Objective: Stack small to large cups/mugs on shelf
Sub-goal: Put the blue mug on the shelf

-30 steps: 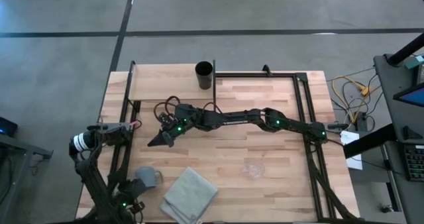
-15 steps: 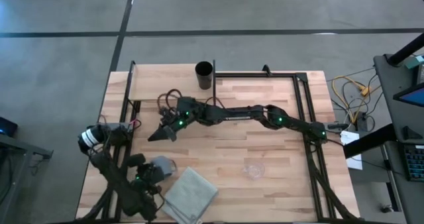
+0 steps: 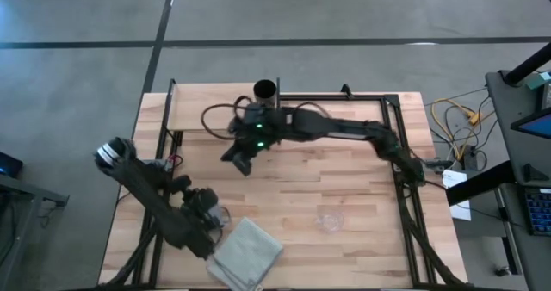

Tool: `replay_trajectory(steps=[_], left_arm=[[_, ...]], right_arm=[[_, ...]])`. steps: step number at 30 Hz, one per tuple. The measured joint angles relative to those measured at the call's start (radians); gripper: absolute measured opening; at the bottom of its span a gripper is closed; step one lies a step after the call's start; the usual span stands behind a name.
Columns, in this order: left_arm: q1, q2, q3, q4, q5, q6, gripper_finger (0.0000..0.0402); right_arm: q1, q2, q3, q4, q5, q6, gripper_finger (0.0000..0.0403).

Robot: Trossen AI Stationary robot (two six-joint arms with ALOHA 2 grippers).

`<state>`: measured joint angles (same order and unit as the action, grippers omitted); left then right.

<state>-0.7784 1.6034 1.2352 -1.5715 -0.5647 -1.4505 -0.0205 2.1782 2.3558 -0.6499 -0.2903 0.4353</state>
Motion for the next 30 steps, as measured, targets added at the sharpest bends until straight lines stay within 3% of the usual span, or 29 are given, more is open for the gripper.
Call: replay_trajectory(steps=[3,8,14,19,22,24,27,30], left_arm=[[0.022,-0.122,-0.002,0.0,-0.005,0.02,0.0019],[0.057,-0.297,0.004,0.0,-0.007,0.103,0.0019],[0.082,-0.426,0.0,0.0,-0.024,0.231,0.0019],[0.083,-0.495,0.0,0.0,-0.037,0.363,0.0019],[0.083,-0.527,0.0,0.0,-0.034,0.452,0.0019],[0.083,-0.542,0.0,0.0,-0.016,0.525,0.0019],[0.083,-0.56,-0.001,0.0,0.026,0.612,0.0019],[0.083,-0.572,-0.001,0.003,0.058,0.68,0.0019]], right_arm=[[0.039,-0.083,0.0,-0.085,0.085,-0.036,0.0009],[0.129,-0.158,-0.001,-0.137,0.116,-0.031,0.0009],[0.255,-0.156,-0.004,-0.164,0.319,-0.011,0.0009],[0.312,-0.125,-0.004,-0.159,0.363,0.242,0.0009],[0.35,-0.088,-0.005,-0.135,0.449,0.397,0.0009],[0.376,-0.049,-0.004,-0.085,0.518,0.501,0.0009],[0.408,0.035,-0.004,0.061,0.538,0.644,0.0009],[0.435,0.148,-0.004,0.367,0.543,0.734,0.0009]])
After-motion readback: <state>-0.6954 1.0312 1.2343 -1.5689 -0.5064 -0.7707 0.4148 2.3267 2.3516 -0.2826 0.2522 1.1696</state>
